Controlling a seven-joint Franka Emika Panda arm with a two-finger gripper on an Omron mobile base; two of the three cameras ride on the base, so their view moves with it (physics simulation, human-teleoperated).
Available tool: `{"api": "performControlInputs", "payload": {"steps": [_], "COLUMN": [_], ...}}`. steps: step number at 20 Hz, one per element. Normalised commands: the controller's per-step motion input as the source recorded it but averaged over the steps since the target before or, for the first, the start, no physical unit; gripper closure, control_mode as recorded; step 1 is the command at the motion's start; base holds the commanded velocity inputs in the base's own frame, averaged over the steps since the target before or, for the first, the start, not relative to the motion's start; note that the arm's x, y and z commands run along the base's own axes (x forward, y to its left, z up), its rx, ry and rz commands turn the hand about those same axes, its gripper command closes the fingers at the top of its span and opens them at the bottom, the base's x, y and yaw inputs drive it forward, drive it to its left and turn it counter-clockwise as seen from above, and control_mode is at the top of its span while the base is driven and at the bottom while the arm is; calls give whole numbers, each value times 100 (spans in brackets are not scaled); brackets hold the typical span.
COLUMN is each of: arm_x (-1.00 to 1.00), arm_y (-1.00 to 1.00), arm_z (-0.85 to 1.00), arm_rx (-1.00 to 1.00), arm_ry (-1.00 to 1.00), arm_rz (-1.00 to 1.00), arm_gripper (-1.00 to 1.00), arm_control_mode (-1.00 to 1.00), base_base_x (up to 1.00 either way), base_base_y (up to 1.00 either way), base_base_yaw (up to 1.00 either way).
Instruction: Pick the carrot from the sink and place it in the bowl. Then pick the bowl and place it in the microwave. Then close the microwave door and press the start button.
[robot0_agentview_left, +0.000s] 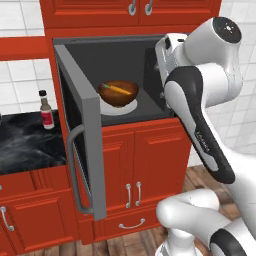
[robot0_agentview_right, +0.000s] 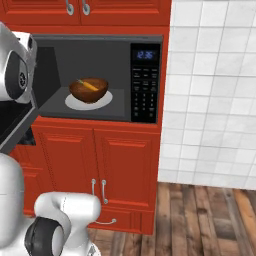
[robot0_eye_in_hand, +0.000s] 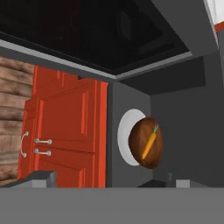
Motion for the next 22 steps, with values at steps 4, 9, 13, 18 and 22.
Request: {"api": "performControlInputs", "payload": {"steps": [4, 9, 13, 18, 22], "arm_x": [-56, -67, -82, -83, -75], "arm_y": [4, 6, 6, 12, 18], "arm_z": [-2, -7, 0, 8, 16], "arm_rx": [0, 0, 0, 0, 0], "arm_ry": [-8, -21, -25, -11, 0], "arm_rz": [1, 0, 0, 0, 0], "arm_gripper": [-100, -100, -100, -100, -100], "arm_control_mode": [-100, -100, -100, -100, -100], "base_base_x": [0, 0, 0, 0, 0], "base_base_y": [0, 0, 0, 0, 0], "base_base_yaw": [0, 0, 0, 0, 0]}}
